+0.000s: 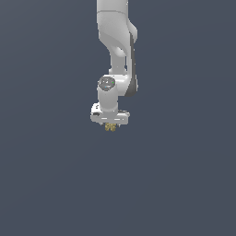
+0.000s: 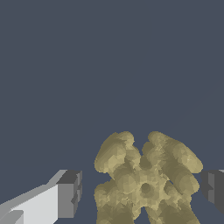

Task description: Pick up the object and move it to a goal position.

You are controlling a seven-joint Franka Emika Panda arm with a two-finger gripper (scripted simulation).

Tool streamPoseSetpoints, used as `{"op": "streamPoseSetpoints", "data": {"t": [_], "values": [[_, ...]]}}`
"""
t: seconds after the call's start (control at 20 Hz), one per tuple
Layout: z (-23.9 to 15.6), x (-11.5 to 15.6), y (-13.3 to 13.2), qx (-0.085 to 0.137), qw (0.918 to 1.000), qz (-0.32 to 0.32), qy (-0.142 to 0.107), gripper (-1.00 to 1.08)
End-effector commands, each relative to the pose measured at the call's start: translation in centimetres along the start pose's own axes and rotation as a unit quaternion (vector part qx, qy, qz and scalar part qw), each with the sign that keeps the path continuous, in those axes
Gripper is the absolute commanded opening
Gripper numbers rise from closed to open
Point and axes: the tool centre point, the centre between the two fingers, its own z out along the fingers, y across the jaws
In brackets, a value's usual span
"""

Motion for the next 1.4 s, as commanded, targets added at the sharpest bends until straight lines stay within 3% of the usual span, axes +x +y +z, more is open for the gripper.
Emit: {"op": "streamPoseSetpoints", "data": {"t": [0.0,0.05,0.8,1.35], "values": [[0.2,0.1,0.0,0.0,1.0,0.0,0.001,1.0],[0.2,0.1,0.0,0.0,1.0,0.0,0.001,-1.0],[-0.6,0.2,-0.8,0.0,1.0,0.0,0.001,-1.0],[-6.6,1.1,-7.1,-0.001,1.0,0.0,0.001,-1.0]]}}
